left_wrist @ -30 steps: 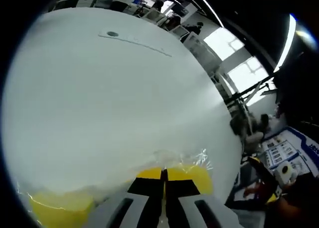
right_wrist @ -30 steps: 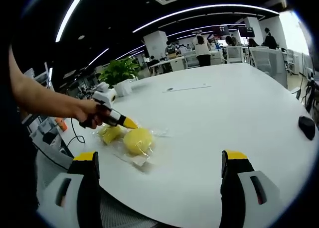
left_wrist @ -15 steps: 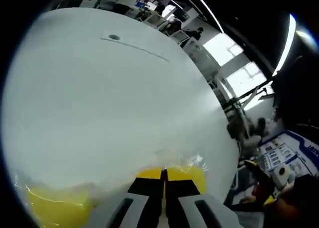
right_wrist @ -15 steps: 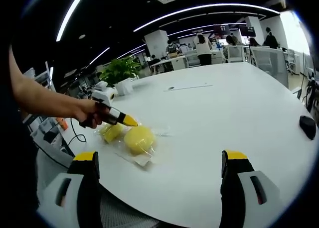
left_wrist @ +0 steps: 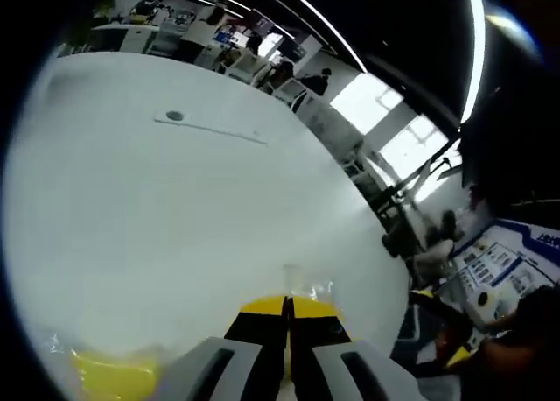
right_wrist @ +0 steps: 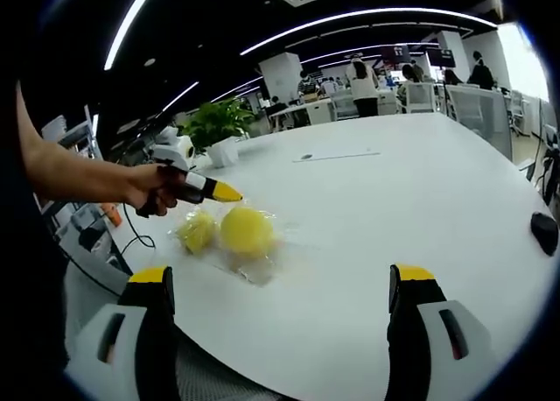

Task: Compare the silicone blocks by pressing each to a similar depth, holding the contact briefly, and releasing to observe deformation and rebound differences across the visible hardness samples.

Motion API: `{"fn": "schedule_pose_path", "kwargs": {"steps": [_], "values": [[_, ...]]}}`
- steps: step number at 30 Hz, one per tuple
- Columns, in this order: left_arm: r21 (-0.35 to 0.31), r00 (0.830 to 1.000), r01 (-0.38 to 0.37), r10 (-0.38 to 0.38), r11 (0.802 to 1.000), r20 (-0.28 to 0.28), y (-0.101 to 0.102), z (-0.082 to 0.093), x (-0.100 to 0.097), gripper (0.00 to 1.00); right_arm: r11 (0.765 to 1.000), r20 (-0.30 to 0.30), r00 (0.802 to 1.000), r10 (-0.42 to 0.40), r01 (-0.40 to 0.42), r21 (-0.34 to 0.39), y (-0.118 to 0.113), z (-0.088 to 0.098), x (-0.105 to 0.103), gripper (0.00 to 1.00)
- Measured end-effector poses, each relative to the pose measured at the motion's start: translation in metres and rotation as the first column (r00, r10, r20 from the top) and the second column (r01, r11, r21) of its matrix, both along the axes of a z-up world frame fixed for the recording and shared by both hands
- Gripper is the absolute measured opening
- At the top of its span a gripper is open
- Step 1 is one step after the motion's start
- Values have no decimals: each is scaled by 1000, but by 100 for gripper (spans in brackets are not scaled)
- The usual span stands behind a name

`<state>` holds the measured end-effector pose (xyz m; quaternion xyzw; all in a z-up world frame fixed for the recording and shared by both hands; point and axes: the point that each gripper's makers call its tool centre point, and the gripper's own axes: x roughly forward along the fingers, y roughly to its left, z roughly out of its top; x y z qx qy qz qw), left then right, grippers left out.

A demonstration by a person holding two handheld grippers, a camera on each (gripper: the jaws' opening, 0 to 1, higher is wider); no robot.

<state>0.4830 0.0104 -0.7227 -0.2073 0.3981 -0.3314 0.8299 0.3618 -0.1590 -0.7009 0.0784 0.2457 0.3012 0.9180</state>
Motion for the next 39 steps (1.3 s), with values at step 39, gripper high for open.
{"fn": "schedule_pose_path", "kwargs": {"steps": [39], "values": [[59, 940, 134, -146, 989, 308, -5, 110, 3, 0, 999, 89, 995, 42, -42, -1, 17, 40, 25, 96]]}}
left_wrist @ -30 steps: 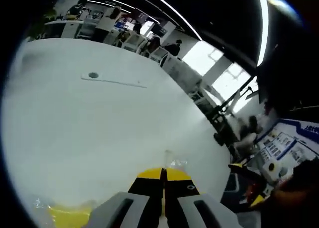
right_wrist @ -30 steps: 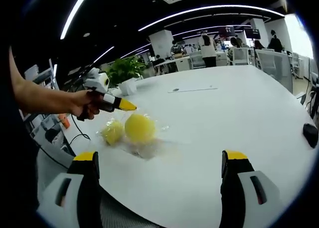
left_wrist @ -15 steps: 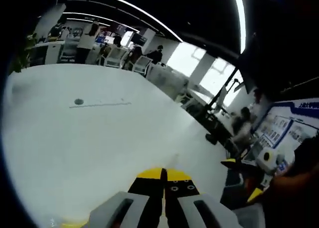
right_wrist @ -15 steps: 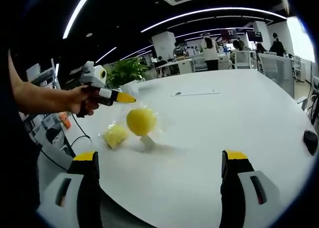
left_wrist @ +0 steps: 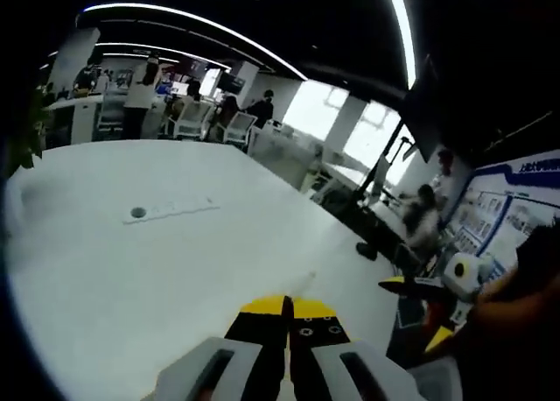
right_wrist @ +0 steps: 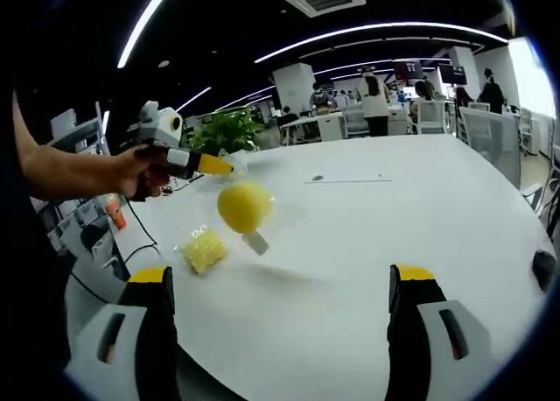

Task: Compare the silicone blocks by pressing each to a similar depth, holding the contact briefly, and releasing to observe deformation and rebound differences across the visible hardness samples.

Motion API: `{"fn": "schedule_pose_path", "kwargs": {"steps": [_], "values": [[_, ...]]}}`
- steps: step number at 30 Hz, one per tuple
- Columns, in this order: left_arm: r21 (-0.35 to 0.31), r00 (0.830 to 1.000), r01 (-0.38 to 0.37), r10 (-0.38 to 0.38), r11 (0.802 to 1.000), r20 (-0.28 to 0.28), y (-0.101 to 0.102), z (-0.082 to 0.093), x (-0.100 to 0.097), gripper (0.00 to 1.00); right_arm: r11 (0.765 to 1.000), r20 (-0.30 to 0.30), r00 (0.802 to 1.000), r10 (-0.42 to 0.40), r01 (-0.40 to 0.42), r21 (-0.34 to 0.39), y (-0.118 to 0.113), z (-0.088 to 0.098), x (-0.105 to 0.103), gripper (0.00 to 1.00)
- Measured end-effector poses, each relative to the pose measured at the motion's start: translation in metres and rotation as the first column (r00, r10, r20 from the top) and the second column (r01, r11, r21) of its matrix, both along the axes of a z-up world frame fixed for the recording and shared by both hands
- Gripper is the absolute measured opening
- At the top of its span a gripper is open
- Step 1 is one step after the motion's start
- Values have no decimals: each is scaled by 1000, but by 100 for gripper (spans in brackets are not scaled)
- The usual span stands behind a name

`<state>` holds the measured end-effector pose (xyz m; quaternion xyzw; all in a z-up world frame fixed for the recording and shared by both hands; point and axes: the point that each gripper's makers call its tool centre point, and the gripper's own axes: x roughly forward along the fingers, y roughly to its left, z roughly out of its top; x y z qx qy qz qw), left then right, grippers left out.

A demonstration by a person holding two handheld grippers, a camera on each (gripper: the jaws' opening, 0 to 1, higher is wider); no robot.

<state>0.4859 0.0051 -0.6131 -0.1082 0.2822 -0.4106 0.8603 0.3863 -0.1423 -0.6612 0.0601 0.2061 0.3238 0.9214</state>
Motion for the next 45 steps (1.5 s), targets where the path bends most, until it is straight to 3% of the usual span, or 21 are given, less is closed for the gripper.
{"fn": "schedule_pose_path", "kwargs": {"steps": [9, 12, 14, 18, 26, 41, 45], "values": [[5, 995, 54, -54, 999, 81, -3, 36, -5, 0, 998, 47, 997, 55, -55, 0, 5, 20, 4, 96], [3, 993, 66, -66, 998, 94, -4, 44, -8, 0, 998, 56, 997, 61, -61, 5, 2, 25, 7, 96], [0, 993, 65, -65, 998, 101, -4, 48, -8, 0, 997, 101, 992, 74, -76, 10, 3, 33, 9, 96], [-4, 990, 78, -77, 997, 115, -6, 55, -14, 0, 994, 131, 986, 102, -104, 12, 7, 43, 11, 96], [-39, 988, 77, -72, 996, 137, -6, 76, -17, 0, 990, 146, 979, 140, -142, 6, 14, 54, 20, 96], [-32, 981, 118, -111, 993, 159, -11, 89, -23, 0, 974, 152, 963, 222, -228, 19, 29, 58, 27, 96], [-62, 982, 127, -116, 990, 149, -13, 96, -26, 0, 958, 165, 954, 250, -268, 99, 35, 72, 34, 96]]}}
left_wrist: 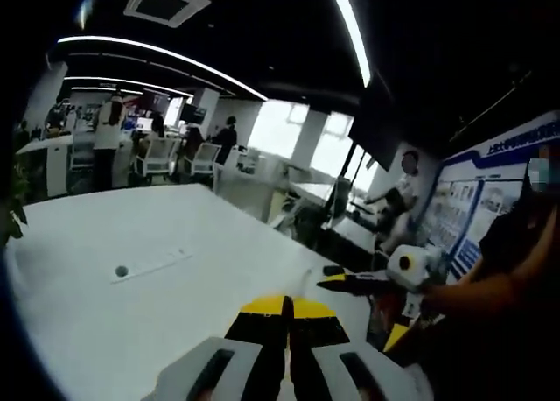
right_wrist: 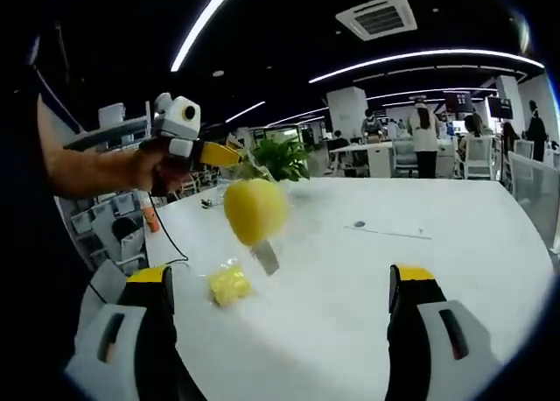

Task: Compare the silicone blocks by pressing each to a similar depth, holding the contact briefly, and releasing to observe deformation and rebound differences across the visible hardness samples.

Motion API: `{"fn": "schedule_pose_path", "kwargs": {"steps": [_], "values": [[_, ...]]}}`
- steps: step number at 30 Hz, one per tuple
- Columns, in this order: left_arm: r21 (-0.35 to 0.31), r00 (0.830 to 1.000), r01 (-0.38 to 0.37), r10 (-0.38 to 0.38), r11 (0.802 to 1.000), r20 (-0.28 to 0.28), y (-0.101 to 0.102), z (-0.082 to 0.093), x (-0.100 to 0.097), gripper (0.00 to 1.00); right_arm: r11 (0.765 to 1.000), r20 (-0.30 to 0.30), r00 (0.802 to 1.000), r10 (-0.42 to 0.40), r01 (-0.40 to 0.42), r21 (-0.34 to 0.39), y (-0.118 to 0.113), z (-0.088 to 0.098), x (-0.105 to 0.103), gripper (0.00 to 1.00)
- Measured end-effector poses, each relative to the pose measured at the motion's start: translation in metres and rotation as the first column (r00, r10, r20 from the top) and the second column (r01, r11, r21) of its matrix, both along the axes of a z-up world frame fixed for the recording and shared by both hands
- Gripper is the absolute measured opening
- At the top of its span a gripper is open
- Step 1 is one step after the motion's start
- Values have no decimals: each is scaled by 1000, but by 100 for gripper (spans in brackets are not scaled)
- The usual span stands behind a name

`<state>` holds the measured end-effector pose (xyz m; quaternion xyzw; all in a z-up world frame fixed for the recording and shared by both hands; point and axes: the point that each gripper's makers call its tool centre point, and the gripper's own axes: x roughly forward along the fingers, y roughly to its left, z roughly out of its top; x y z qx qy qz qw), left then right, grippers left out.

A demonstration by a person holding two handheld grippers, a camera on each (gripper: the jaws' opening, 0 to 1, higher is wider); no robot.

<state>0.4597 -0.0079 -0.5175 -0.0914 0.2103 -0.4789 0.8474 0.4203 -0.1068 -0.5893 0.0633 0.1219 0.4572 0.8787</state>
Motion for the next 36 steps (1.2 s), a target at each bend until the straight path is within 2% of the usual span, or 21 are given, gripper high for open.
{"fn": "schedule_pose_path", "kwargs": {"steps": [2, 8, 9, 16, 21, 25, 30, 34, 36], "values": [[7, 1000, 15, -15, 1000, 8, -2, 1, -2, 0, 1000, 0, 1000, 18, -18, 25, 3, 5, 2, 96], [-6, 999, 46, -46, 999, 9, -10, 8, -8, 0, 997, -15, 999, 49, -48, 63, 14, 2, 13, 96], [-11, 999, 52, -52, 999, 10, -12, 11, -9, 0, 993, -32, 997, 68, -64, 98, 20, 3, 12, 96], [-66, 993, 114, -112, 991, 40, -25, 45, -19, 0, 981, -27, 993, 114, -108, 159, 41, 11, 13, 96], [-91, 988, 149, -144, 985, 58, -32, 61, -27, 0, 953, -6, 990, 143, -136, 271, 50, 36, 11, 87], [-106, 985, 165, -159, 981, 62, -36, 67, -31, 0, 937, 16, 990, 138, -135, 323, 50, 49, 13, 81], [-120, 984, 175, -168, 977, 63, -38, 70, -33, 0, 922, 52, 987, 152, -161, 352, 54, 61, 10, 68], [-130, 983, 179, -173, 975, 57, -37, 71, -35, 0, 913, 57, 983, 177, -186, 363, 57, 64, 7, 60], [-136, 984, 177, -172, 975, 52, -36, 71, -37, 0, 917, 60, 981, 183, -193, 349, 59, 62, 6, 58]]}}
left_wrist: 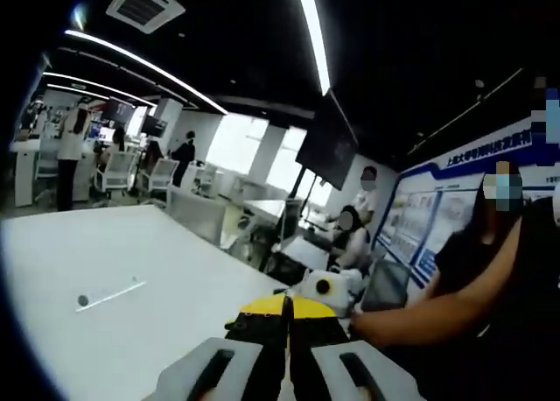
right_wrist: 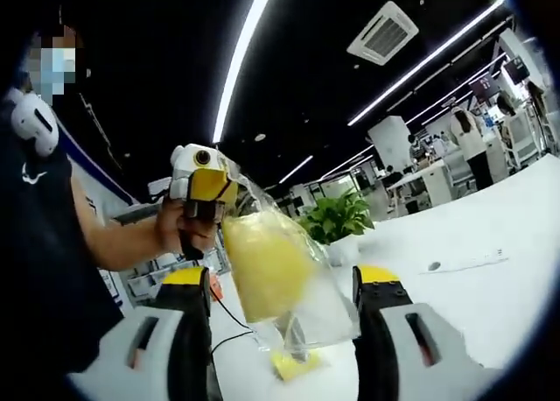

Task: Compare the silicone blocks by pressing each to a similar depth, holding the contact briefly, and releasing to observe deformation and rebound differences across the visible hardness samples.

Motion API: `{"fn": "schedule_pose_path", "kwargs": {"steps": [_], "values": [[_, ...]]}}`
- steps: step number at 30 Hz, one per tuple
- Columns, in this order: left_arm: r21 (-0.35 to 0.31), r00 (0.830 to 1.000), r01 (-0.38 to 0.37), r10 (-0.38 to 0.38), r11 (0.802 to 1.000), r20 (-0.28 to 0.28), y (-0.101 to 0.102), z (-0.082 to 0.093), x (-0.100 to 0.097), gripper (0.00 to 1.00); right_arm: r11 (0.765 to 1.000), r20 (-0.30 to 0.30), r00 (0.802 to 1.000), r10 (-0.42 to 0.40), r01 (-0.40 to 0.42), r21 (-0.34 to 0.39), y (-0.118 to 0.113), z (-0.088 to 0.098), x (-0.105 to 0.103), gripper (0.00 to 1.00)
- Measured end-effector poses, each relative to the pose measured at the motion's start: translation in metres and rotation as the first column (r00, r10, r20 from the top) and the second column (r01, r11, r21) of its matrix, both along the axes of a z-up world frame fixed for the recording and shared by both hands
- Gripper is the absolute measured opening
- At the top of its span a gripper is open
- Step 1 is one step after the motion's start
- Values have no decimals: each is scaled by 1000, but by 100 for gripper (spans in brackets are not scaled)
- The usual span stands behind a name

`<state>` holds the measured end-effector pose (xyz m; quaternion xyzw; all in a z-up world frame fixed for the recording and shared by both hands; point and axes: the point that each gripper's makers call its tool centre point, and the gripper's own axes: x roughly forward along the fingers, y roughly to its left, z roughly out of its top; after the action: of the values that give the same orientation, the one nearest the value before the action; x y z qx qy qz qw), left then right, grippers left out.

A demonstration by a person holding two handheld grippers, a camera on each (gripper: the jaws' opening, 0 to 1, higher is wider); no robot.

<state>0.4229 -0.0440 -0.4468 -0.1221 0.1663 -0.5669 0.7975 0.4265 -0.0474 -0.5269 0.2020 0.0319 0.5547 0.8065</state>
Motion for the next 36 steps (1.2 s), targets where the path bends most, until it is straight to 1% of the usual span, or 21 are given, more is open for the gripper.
{"fn": "schedule_pose_path", "kwargs": {"steps": [7, 10, 13, 16, 19, 27, 32, 33, 36], "values": [[-3, 1000, 2, -2, 1000, -8, 3, -2, -2, 0, 1000, 18, 1000, 9, -10, 7, 1, 7, -1, 51], [-4, 1000, 4, -4, 1000, -7, 3, -1, -3, 0, 1000, 23, 999, 23, -23, 2, 4, 9, -5, 44], [-3, 1000, 5, -5, 1000, -3, 2, 1, -3, 0, 1000, 29, 999, 27, -27, -6, 5, 10, -6, 40], [-4, 1000, 7, -7, 1000, -3, 3, 2, -4, 0, 999, 29, 999, 41, -40, -13, 6, 9, -8, 35], [-6, 1000, 10, -10, 1000, -2, 4, 3, -4, 0, 998, 34, 998, 55, -53, -34, 8, 8, -12, 30], [-1, 1000, 14, -14, 1000, -5, 5, 2, -6, 0, 996, 33, 997, 69, -66, -64, 10, 6, -14, 29], [-1, 1000, 19, -19, 1000, 0, 6, 2, -8, 0, 993, 25, 996, 85, -82, -86, 13, 6, -15, 23], [-6, 1000, 23, -23, 1000, 16, 8, 4, -8, 0, 993, 24, 996, 85, -82, -86, 14, 8, -15, 22], [-4, 999, 31, -31, 1000, 25, 9, 7, -10, 0, 992, 27, 996, 89, -87, -89, 16, 11, -17, 18]]}}
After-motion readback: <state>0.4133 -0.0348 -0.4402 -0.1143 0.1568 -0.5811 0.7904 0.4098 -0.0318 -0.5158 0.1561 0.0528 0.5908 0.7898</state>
